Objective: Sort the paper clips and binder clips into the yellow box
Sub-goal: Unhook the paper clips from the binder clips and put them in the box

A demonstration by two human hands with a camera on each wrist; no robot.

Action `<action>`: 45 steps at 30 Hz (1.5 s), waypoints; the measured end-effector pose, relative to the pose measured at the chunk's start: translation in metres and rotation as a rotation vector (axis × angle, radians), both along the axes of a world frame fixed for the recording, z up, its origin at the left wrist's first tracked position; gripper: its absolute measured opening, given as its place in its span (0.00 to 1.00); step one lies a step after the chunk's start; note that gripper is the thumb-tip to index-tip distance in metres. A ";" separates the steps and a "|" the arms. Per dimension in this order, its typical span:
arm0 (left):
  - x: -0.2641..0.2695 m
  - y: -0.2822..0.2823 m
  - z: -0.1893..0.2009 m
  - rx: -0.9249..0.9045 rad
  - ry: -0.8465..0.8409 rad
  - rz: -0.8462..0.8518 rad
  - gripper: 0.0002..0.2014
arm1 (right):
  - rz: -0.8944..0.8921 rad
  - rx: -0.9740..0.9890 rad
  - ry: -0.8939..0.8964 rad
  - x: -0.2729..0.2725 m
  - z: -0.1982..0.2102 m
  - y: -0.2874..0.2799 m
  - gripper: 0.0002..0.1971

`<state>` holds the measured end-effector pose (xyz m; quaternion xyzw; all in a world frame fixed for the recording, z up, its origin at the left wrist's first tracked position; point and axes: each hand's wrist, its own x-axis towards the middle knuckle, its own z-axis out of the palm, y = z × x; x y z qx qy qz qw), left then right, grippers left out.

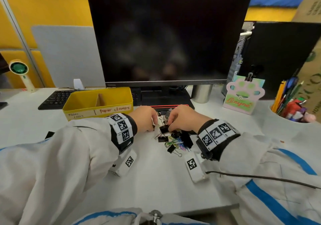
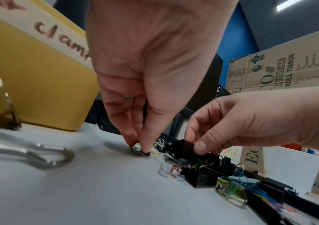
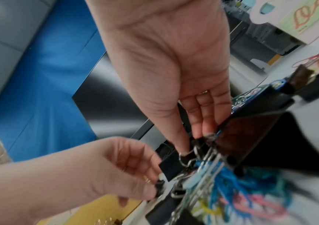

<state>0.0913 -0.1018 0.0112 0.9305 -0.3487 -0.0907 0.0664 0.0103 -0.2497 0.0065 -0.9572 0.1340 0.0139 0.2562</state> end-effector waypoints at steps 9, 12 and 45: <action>-0.008 0.015 0.003 0.061 -0.094 0.022 0.15 | -0.050 0.070 -0.067 -0.004 -0.008 -0.012 0.06; -0.012 0.008 0.003 0.004 -0.031 0.005 0.13 | -0.054 0.081 -0.069 -0.002 -0.007 -0.004 0.04; -0.028 -0.006 -0.020 0.125 0.034 -0.010 0.15 | 0.076 0.027 0.189 -0.039 0.016 -0.015 0.17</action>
